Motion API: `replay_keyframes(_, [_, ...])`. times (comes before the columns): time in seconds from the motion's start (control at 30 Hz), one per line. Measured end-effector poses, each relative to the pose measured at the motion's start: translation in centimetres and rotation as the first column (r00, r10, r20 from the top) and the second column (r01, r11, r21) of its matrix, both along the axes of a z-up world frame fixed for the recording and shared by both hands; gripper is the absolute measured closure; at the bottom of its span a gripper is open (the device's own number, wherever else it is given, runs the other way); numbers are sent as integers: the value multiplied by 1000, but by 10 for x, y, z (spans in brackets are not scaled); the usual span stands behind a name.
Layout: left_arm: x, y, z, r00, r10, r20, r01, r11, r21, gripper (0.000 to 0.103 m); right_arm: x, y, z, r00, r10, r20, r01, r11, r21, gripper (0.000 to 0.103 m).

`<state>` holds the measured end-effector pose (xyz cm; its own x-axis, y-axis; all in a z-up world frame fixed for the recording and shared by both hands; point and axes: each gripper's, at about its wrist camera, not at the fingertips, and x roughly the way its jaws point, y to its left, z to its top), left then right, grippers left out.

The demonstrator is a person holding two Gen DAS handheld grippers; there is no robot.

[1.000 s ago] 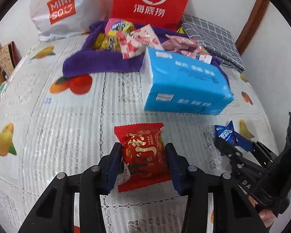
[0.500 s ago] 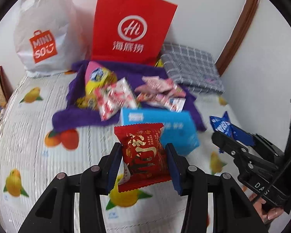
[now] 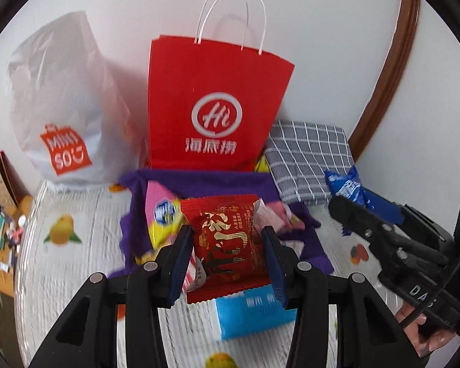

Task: Organize snacks
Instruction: 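Lift both held snacks and carry them over the purple towel, then lower both snacks onto the towel and open both tools to release them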

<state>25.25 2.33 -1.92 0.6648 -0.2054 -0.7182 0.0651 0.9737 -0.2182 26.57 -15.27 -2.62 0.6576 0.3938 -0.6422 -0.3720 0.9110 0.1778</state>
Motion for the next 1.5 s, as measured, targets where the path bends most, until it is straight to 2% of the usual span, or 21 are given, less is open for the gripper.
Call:
replay_keyframes(0.27, [36, 3, -3, 1000, -3, 5, 3, 1000, -19, 60, 37, 9, -11, 1000, 10, -17, -10, 1000, -1, 52])
replay_keyframes(0.47, [57, 7, -18, 1000, -1, -2, 1, 1000, -19, 60, 58, 5, -25, 1000, -7, -30, 8, 1000, 4, 52])
replay_keyframes(0.6, [71, 11, -38, 998, 7, -58, -7, 1000, 4, 60, 73, 6, -39, 998, -8, -57, 5, 999, -53, 52])
replay_keyframes(0.73, [77, 16, -49, 996, 17, -87, -18, 1000, -13, 60, 83, 2, -51, 996, -12, -92, 6, 998, -66, 52])
replay_keyframes(0.83, [78, 18, -52, 995, 34, -90, -33, 999, 15, 60, 87, 0, -58, 994, -18, -103, 9, 996, -87, 52])
replay_keyframes(0.97, [80, 20, -54, 995, 41, -94, -40, 999, 13, 60, 91, -3, -64, 992, -24, -121, 12, 995, -99, 52])
replay_keyframes(1.5, [83, 23, -58, 993, 49, -109, -51, 999, -10, 60, 91, -1, -68, 992, -10, -126, -3, 994, -108, 52])
